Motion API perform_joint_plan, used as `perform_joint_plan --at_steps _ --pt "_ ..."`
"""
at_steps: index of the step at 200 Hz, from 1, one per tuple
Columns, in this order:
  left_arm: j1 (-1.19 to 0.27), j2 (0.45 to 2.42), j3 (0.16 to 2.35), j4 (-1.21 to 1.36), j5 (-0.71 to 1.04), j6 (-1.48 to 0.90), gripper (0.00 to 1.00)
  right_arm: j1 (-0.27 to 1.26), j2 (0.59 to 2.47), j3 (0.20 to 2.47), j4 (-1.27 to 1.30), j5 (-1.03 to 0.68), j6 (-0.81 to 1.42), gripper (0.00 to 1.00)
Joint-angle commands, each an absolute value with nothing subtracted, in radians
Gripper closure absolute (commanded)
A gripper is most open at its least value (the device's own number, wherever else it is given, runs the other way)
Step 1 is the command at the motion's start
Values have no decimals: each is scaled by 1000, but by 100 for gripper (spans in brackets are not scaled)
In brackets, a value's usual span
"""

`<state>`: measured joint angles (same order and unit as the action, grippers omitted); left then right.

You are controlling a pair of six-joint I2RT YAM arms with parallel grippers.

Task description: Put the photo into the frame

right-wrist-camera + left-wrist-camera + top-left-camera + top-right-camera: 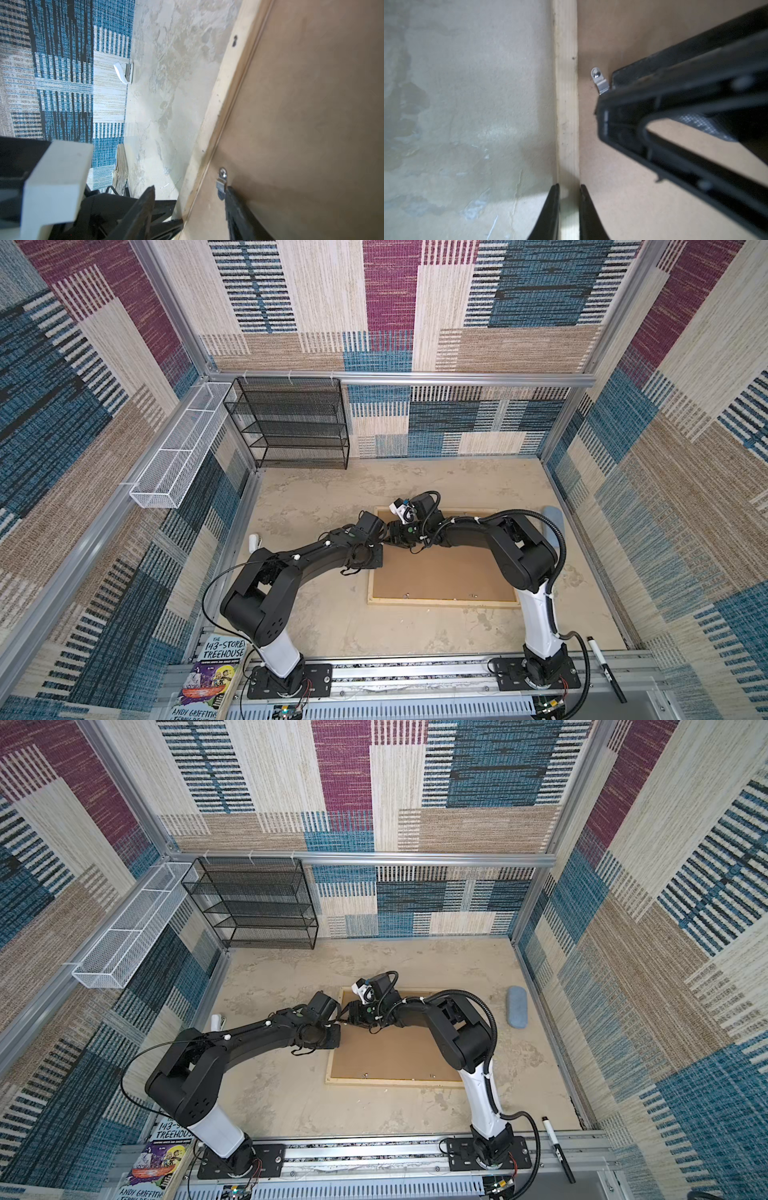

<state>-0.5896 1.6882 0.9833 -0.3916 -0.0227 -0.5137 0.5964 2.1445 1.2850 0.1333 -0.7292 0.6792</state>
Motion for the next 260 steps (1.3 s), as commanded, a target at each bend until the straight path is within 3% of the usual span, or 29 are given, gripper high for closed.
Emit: perform_joint_plan --at_steps 1,136,260 --pt "-599 1693 972 -389 16 -492 91 607 2185 1295 131 -774 741 43" --pt "-632 1671 943 -335 56 -510 93 615 2174 1007 663 -648 1265 42" --pt "-637 1672 920 -295 101 -510 97 634 2206 981 734 -524 1451 41"
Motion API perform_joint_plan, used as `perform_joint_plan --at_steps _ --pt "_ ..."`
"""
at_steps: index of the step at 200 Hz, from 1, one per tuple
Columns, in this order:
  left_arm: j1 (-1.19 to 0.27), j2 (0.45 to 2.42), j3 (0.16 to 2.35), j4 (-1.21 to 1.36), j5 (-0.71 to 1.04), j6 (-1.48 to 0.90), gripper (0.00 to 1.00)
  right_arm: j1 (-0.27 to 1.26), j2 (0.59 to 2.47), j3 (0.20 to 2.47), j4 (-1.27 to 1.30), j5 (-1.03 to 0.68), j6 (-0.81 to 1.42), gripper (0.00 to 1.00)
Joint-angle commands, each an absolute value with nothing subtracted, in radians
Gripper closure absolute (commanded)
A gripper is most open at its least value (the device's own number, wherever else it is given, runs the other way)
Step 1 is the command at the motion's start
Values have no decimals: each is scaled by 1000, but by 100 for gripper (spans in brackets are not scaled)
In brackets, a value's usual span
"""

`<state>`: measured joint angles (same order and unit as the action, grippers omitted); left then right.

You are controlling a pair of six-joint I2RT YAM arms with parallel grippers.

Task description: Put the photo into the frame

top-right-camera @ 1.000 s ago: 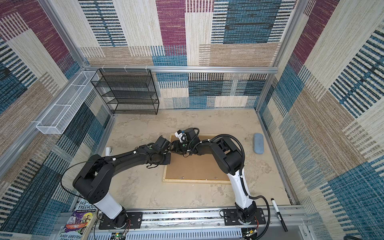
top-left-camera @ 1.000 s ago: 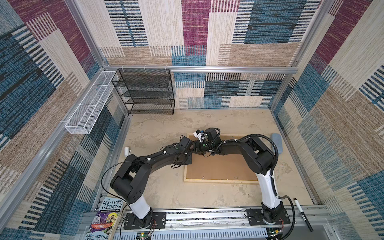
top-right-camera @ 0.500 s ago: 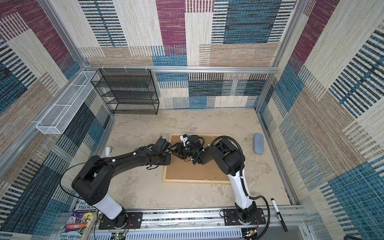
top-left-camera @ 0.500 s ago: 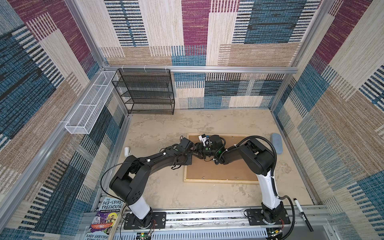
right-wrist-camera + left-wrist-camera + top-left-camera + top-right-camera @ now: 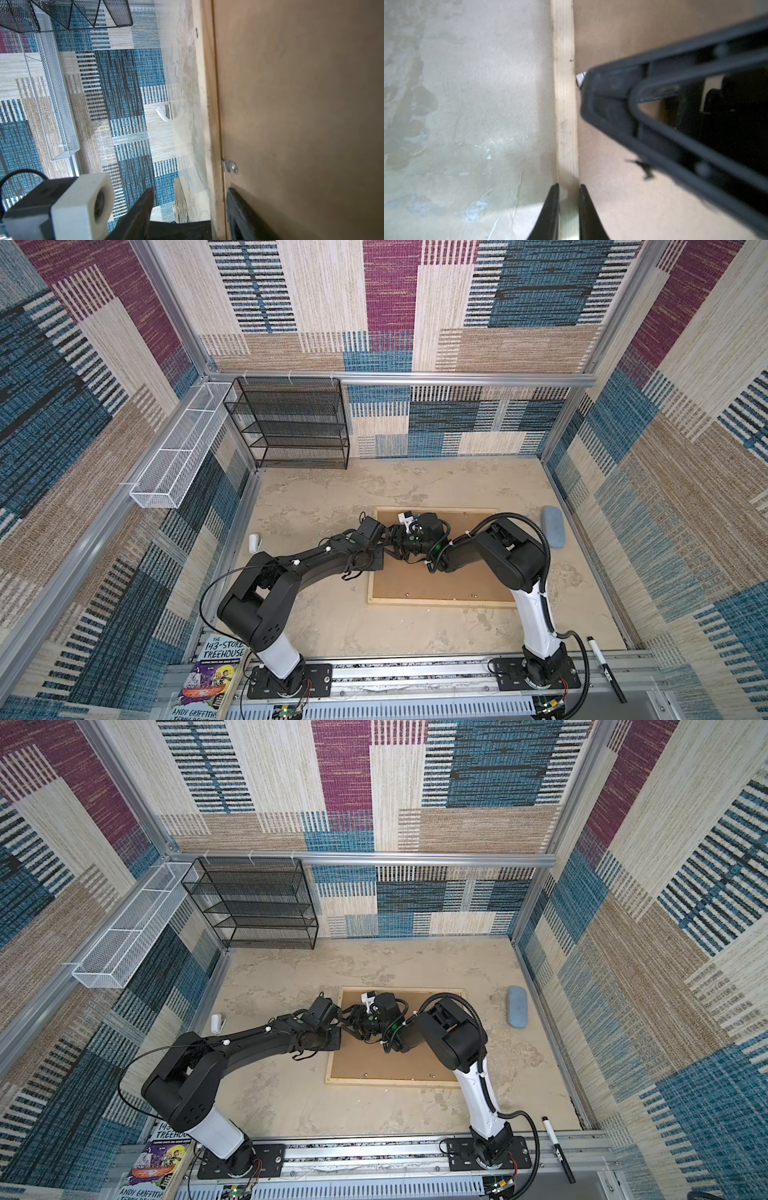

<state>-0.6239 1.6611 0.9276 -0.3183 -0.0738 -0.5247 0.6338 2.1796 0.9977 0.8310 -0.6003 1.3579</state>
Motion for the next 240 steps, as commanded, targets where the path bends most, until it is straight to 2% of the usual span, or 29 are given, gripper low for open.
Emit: perform_joint_plan --at_steps 1,116,142,166,201,240 --pt "-637 1672 920 -293 102 -509 97 634 2206 981 734 -523 1453 41" --pt "-661 1666 925 -281 149 -477 98 674 2266 1014 760 -370 1566 41" --pt "-664 1664 928 -296 124 -477 98 677 2273 1017 793 -380 1562 41" --pt "-664 1655 926 -324 62 -495 99 678 2226 993 837 -377 1480 42" --pt "-661 1649 925 -350 -3 -533 99 675 2102 995 770 -347 1277 42" --pt "-645 1661 940 -369 -41 -557 99 623 1940 1037 564 -326 983 41"
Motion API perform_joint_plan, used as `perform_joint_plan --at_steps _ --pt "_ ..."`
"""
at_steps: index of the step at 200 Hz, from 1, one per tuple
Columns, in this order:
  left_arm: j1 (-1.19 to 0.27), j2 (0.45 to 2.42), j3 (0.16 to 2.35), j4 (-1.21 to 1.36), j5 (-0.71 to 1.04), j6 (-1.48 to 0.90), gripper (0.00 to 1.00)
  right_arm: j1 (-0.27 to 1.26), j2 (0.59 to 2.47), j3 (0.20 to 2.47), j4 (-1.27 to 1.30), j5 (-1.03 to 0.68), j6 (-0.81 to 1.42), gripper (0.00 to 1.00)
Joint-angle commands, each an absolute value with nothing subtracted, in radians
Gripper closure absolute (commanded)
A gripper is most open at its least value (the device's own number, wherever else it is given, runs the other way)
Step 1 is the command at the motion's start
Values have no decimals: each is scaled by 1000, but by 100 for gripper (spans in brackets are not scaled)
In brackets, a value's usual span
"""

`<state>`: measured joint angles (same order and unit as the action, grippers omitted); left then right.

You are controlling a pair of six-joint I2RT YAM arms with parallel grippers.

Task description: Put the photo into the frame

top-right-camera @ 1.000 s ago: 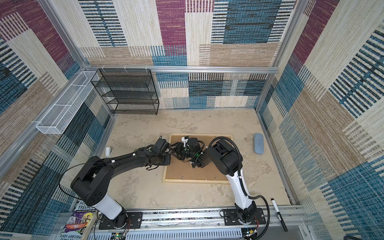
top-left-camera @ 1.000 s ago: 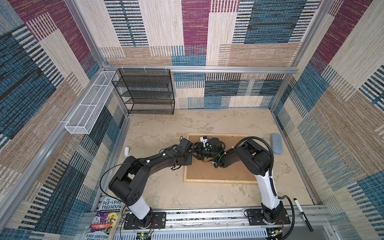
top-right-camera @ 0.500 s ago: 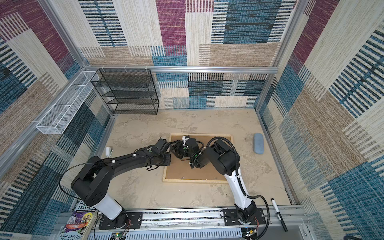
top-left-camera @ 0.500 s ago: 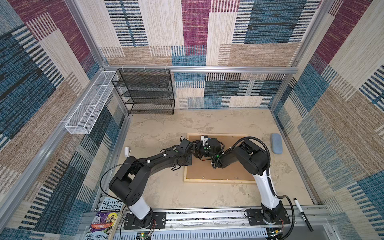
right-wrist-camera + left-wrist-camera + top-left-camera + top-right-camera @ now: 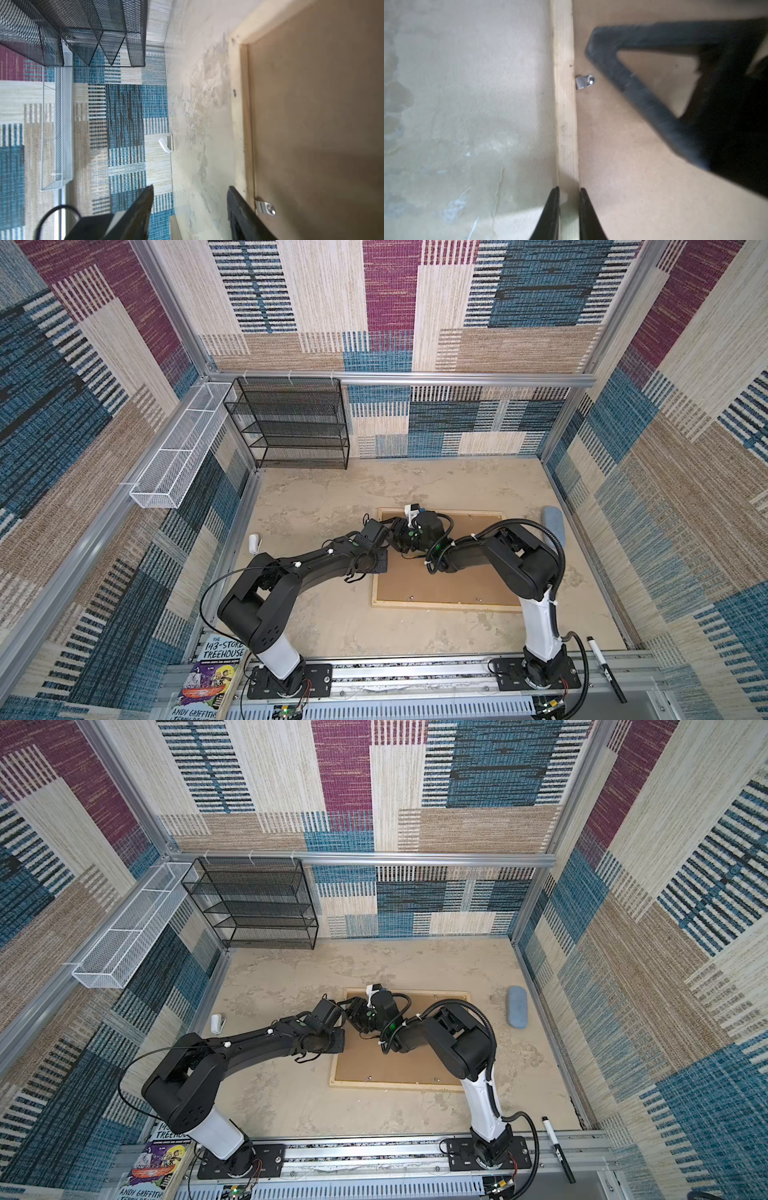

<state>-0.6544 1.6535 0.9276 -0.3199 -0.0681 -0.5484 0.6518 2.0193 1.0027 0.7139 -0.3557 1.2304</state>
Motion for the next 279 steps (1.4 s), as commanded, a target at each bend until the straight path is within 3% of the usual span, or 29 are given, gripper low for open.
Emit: perform_joint_plan --at_steps 1,46,91,127,159,193,229,279 --pt "-644 1661 940 -370 -42 -557 99 621 1936 1039 555 -324 974 41" --pt "-586 1686 973 -355 -69 -523 99 469 1872 1246 87 -271 537 38" --pt "-533 1721 1056 -342 -53 -427 96 339 2098 1653 -373 -173 140 37" --pt "-533 1700 1087 -348 -44 -381 74 269 2220 1762 -434 -244 41 35" --pt "-537 1615 1066 -399 -40 -392 66 249 2267 1796 -448 -287 -11 32" --pt "-561 1462 971 -458 2 -443 67 247 2268 1778 -447 -304 -67 29" --pt "-679 1340 897 -633 -40 -542 68 247 2238 1716 -443 -281 -146 29" --pt "-802 1233 766 -635 66 -703 71 242 2209 1652 -432 -233 -194 30"
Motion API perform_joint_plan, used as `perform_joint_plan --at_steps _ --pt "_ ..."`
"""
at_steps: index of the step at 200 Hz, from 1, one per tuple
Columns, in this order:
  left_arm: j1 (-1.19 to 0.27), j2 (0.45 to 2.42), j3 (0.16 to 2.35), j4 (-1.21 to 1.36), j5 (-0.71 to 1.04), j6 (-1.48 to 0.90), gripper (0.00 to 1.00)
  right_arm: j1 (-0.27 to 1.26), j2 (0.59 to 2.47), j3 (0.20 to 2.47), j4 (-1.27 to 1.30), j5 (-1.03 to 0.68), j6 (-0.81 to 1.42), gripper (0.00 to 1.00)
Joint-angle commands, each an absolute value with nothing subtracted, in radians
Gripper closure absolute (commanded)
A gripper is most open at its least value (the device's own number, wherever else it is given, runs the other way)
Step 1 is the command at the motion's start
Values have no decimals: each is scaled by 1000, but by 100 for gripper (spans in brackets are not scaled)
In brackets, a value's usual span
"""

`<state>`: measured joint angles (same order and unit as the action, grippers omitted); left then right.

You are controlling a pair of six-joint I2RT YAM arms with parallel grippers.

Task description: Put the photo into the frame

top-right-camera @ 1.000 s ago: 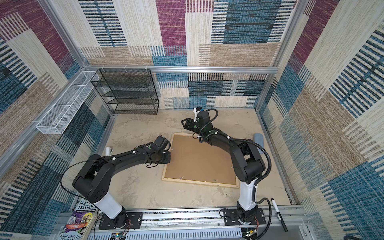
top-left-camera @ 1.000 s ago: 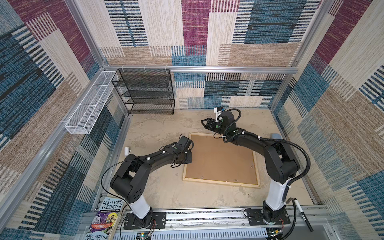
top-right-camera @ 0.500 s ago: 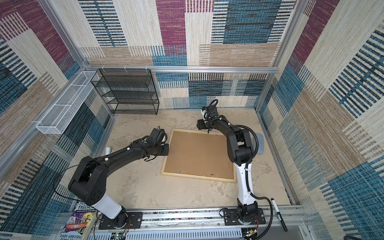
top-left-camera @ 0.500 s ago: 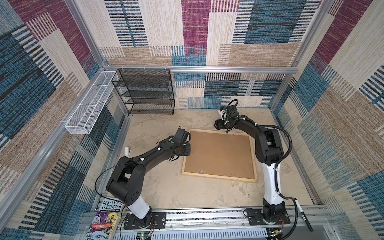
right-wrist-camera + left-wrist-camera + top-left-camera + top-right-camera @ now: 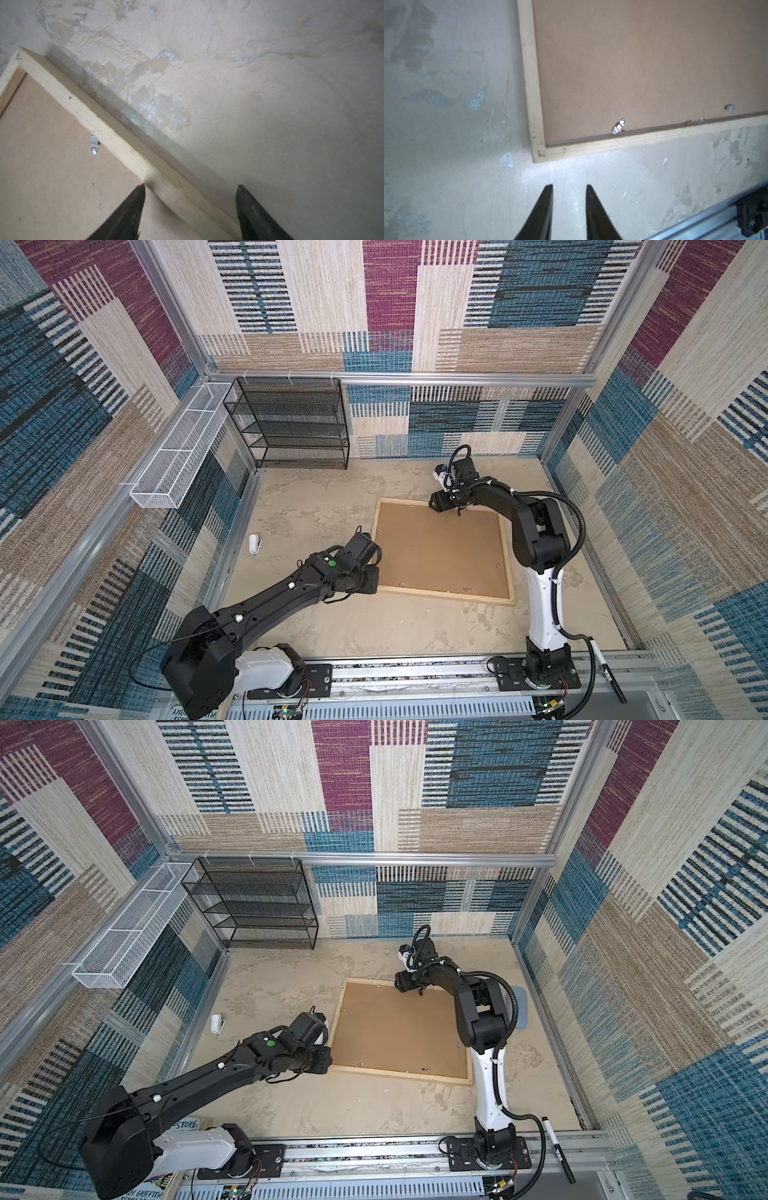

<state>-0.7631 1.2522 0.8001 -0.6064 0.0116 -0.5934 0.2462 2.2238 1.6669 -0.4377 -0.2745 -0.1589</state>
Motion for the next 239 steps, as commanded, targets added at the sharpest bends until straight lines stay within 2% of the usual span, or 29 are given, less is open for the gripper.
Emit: perform_joint_plan --at_steps 1,55,116,169,200,239 --pt "-804 1233 765 -635 68 -705 71 242 2209 1652 -431 -232 -193 30" --pt "-828 1306 723 -501 65 -767 71 226 2187 1620 -422 -265 -179 30" --pt "-800 1470 771 -421 54 -775 79 198 2164 1605 -425 -307 -173 31" --pt "-706 1531 784 -370 26 -713 80 178 2134 1518 -403 -327 -138 32" --pt "-599 1585 785 -318 34 -659 80 170 2077 1446 -384 -365 -65 32" --pt "-482 1710 909 -293 28 -560 80 170 2006 1297 -339 -403 53 34"
